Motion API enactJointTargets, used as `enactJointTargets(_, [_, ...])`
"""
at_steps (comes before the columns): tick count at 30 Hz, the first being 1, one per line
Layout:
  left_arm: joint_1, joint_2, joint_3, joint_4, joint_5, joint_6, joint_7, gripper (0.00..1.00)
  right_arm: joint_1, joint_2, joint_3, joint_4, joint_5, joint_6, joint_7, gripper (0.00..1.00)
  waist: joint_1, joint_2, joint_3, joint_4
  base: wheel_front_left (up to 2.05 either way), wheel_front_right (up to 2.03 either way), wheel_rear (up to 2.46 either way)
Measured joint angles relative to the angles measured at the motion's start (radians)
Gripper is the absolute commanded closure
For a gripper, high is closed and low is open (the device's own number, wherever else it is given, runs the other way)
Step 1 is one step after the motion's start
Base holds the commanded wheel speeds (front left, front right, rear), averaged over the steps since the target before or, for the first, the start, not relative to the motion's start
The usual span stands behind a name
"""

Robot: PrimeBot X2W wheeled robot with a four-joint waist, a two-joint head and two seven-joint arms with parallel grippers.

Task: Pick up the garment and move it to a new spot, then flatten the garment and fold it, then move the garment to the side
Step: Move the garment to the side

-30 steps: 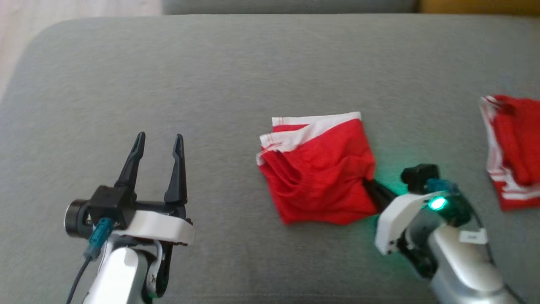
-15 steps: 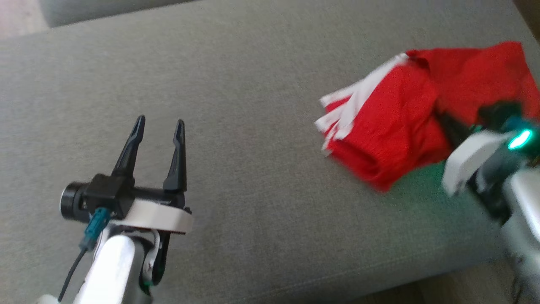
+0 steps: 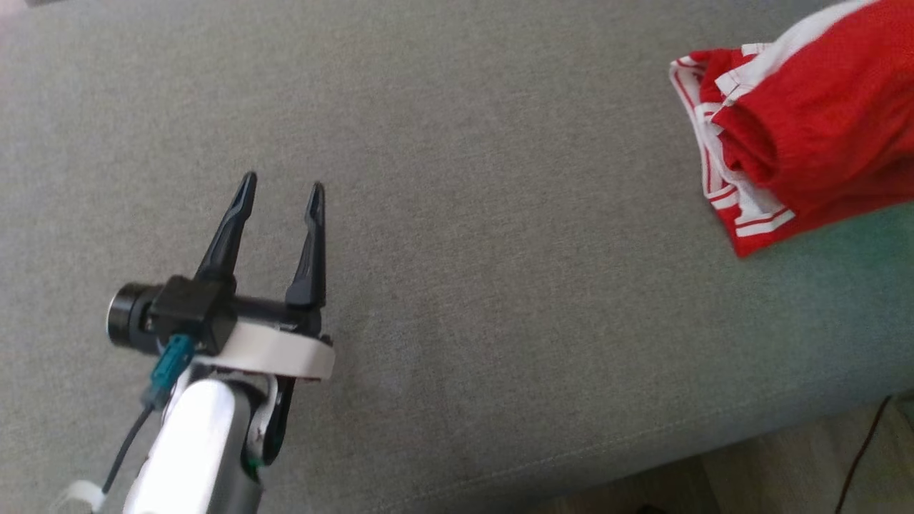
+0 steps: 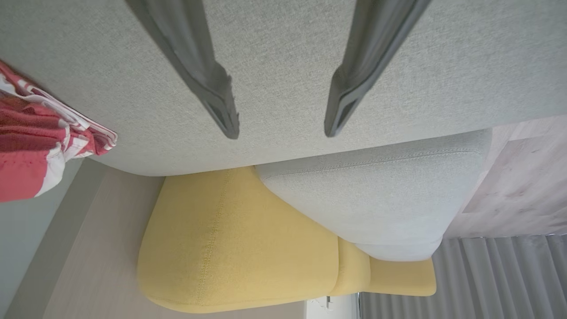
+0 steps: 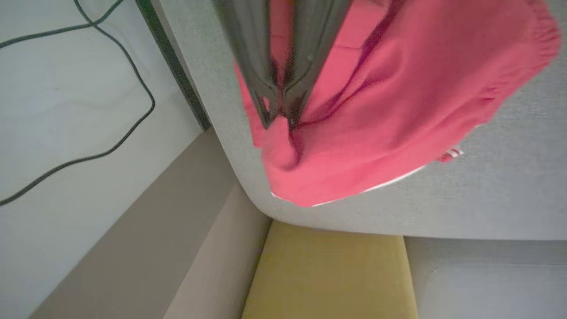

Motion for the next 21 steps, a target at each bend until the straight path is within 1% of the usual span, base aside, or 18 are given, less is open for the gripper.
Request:
enactJointTargets(5, [-0.046, -0.003, -0.007, 0.0, 0.005, -0.016, 0.0, 0.0, -0.021, 0.051, -0.066, 0.153, -0.04, 0.0, 0.011, 1.0, 0.0, 0.0, 0.038, 0.02, 0.0, 0.0, 0.0])
enactJointTargets(8, [-0.065, -0.01, -0.009, 0.002, 0.009, -0.018, 0.0, 0.0, -0.042, 0.076, -0.09, 0.224, -0.067, 0.0, 0.006, 1.0, 0.0001, 0.0, 0.056, 0.039, 0.0, 0.0, 0.0])
enactJointTargets(9, [-0.068, -0.012, -0.009, 0.002, 0.009, -0.021, 0.0, 0.0, -0.049, 0.081, -0.104, 0.247, -0.081, 0.0, 0.003, 0.85, 0.0, 0.0, 0.061, 0.045, 0.0, 0.0, 0.0])
enactJointTargets(10, [-0.068, -0.013, -0.009, 0.004, 0.009, -0.024, 0.0, 0.0, -0.057, 0.085, -0.115, 0.267, -0.095, 0.0, -0.003, 0.61, 0.0001, 0.0, 0.066, 0.052, 0.0, 0.0, 0.0])
enactJointTargets(11, [-0.068, -0.013, -0.009, 0.004, 0.009, -0.024, 0.0, 0.0, -0.057, 0.085, -0.115, 0.267, -0.095, 0.0, -0.003, 0.4, 0.0001, 0.0, 0.066, 0.052, 0.0, 0.0, 0.0])
enactJointTargets(12, [-0.069, -0.014, -0.009, 0.007, 0.009, -0.025, 0.0, 0.0, -0.063, 0.091, -0.13, 0.283, -0.1, 0.0, -0.008, 0.0, 0.0001, 0.0, 0.069, 0.057, 0.0, 0.0, 0.0])
enactJointTargets(16, [-0.069, -0.018, -0.004, 0.011, 0.009, -0.025, 0.0, 0.0, -0.078, 0.116, -0.198, 0.342, -0.176, 0.0, 0.009, 0.0, 0.0001, 0.0, 0.07, 0.067, 0.0, 0.0, 0.0])
enactJointTargets(19, [-0.069, -0.019, 0.0, 0.014, 0.009, -0.025, 0.0, 0.0, -0.078, 0.14, -0.25, 0.339, -0.231, 0.0, -0.002, 0.0, 0.0001, 0.0, 0.056, 0.064, 0.0, 0.0, 0.0])
enactJointTargets(21, [-0.066, -0.021, 0.006, 0.017, 0.009, -0.025, 0.0, 0.0, -0.072, 0.157, -0.261, 0.312, -0.253, 0.0, -0.03, 0.0, 0.0001, 0.0, 0.042, 0.062, 0.0, 0.0, 0.0])
